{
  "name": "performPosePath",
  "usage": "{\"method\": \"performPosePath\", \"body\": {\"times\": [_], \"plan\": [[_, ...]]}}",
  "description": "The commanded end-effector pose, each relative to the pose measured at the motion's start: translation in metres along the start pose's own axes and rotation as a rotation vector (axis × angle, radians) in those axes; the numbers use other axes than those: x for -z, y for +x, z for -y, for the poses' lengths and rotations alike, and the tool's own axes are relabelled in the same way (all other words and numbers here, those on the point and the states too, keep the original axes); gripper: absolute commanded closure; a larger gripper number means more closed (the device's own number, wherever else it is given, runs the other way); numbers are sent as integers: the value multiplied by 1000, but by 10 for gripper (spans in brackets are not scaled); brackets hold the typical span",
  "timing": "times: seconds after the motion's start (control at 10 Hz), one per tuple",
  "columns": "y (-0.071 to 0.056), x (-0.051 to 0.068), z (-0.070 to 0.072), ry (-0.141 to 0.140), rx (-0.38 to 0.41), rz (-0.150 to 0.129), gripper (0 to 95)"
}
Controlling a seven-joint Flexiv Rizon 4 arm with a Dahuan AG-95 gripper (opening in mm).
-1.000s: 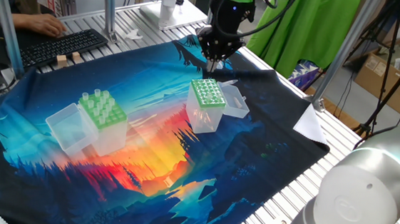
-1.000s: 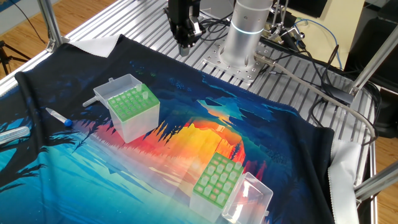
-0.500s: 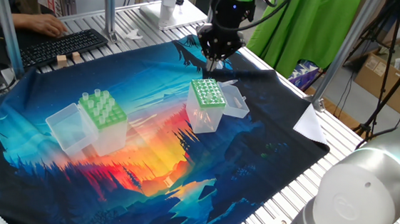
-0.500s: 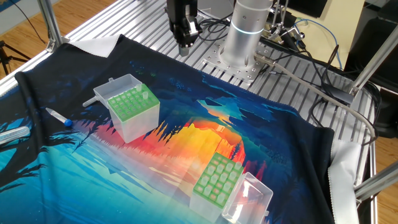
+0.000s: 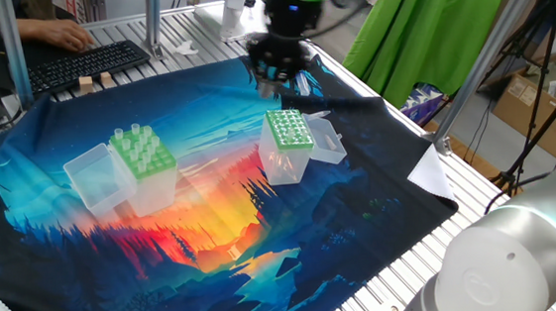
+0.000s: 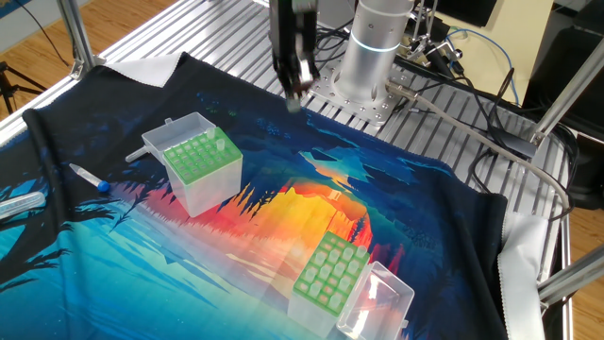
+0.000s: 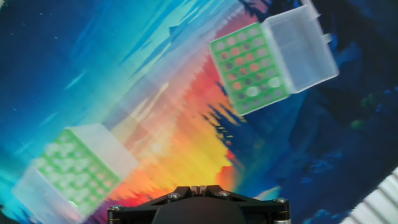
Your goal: Transfer all large pipette tips from one holder to another
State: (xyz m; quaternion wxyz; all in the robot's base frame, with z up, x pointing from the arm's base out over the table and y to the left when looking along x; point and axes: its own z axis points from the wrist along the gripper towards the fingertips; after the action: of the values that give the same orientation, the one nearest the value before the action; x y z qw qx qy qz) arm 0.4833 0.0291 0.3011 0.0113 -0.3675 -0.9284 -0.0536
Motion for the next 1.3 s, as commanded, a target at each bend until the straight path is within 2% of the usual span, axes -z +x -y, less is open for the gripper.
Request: {"method": "performPosePath", "body": {"times": [0.1, 0.3, 0.5, 0.6, 0.8, 0.9, 1.1, 1.3], "plan": [[-12, -10, -20, 1, -15, 2, 950], [-24, -19, -33, 4, -40, 10, 950], [-30, -22, -38, 8, -26, 16, 950], [-30, -23, -38, 4, -22, 18, 950], [-30, -23, -38, 28, 11, 46, 950], [-30, -23, -38, 22, 38, 54, 950], [-30, -23, -38, 20, 77, 53, 950], [-30, -23, -38, 14, 114, 41, 950]]}}
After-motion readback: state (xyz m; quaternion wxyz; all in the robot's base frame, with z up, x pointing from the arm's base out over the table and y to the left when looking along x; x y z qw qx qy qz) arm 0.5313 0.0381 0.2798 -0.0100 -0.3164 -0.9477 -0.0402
